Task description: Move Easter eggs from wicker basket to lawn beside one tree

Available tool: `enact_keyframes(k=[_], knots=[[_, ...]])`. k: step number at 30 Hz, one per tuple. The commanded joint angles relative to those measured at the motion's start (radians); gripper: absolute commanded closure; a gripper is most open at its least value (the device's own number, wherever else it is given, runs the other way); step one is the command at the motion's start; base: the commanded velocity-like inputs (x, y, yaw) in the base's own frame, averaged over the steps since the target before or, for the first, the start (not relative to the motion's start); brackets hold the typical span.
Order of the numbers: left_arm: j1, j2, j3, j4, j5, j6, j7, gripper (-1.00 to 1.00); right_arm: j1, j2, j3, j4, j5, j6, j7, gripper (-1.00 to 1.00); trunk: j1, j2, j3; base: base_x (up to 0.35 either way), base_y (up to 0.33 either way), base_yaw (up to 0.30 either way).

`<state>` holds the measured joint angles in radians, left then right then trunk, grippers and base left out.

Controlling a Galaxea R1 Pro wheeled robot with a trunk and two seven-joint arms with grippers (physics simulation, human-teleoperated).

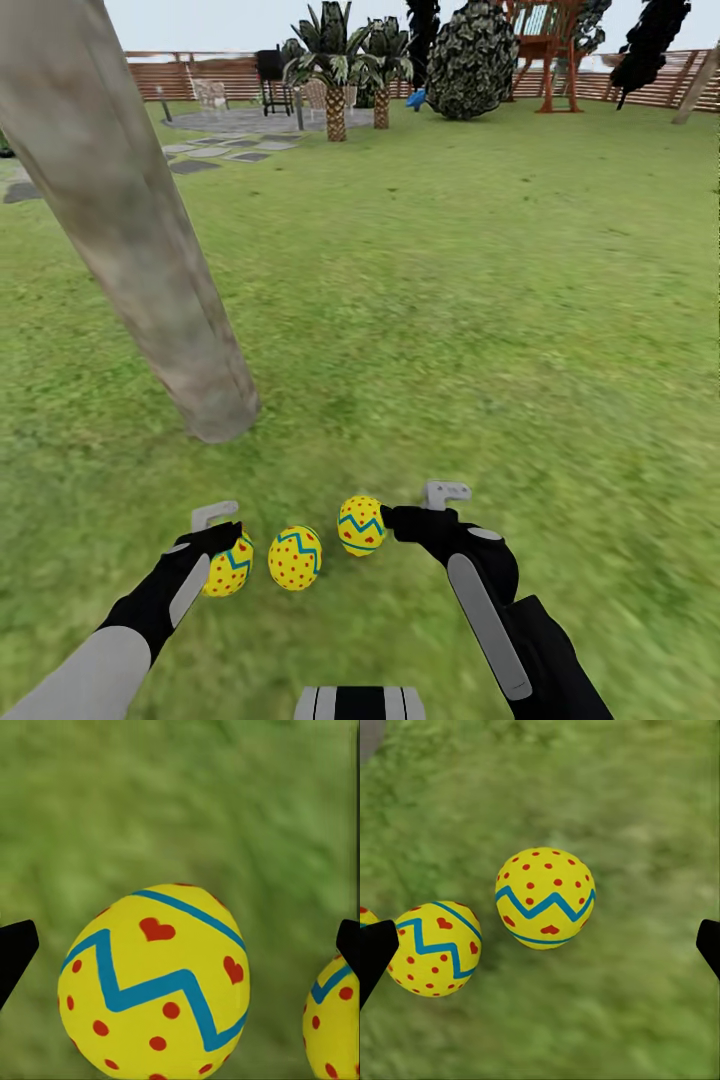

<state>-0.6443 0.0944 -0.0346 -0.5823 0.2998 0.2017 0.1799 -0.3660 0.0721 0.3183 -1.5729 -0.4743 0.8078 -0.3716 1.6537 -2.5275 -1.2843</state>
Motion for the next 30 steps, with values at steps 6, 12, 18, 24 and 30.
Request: enact_keyframes(k=[6,12,18,24,30], knots=[[0.0,0.001,-0.004,-0.001,0.008,0.008,0.007,-1.0,-0.001,0.0,0.001,-0.001,-0.01,0.002,-0.01,-1.0,-0.003,0.001,0.023,0.0,0.0,0.0],[0.0,0.001,-0.004,-0.001,0.008,0.01,0.007,-1.0,-0.001,0.001,0.001,-0.003,-0.01,0.002,-0.01,-1.0,-0.006,0.003,0.046,0.0,0.0,0.0],[0.0,0.001,-0.004,0.001,0.01,0.01,0.007,-1.0,-0.001,0.004,0.002,-0.004,-0.01,0.002,-0.01,-1.0,-0.008,0.004,0.069,0.0,0.0,0.0],[0.0,0.001,-0.004,0.006,0.007,0.01,0.007,-1.0,-0.001,0.006,0.001,-0.003,-0.01,0.002,-0.01,-1.0,-0.011,0.005,0.092,0.0,0.0,0.0],[0.0,0.0,-0.004,0.01,0.007,0.016,0.007,-1.0,-0.001,0.006,0.001,-0.003,-0.01,0.002,-0.01,-1.0,-0.014,0.007,0.115,0.0,0.0,0.0]])
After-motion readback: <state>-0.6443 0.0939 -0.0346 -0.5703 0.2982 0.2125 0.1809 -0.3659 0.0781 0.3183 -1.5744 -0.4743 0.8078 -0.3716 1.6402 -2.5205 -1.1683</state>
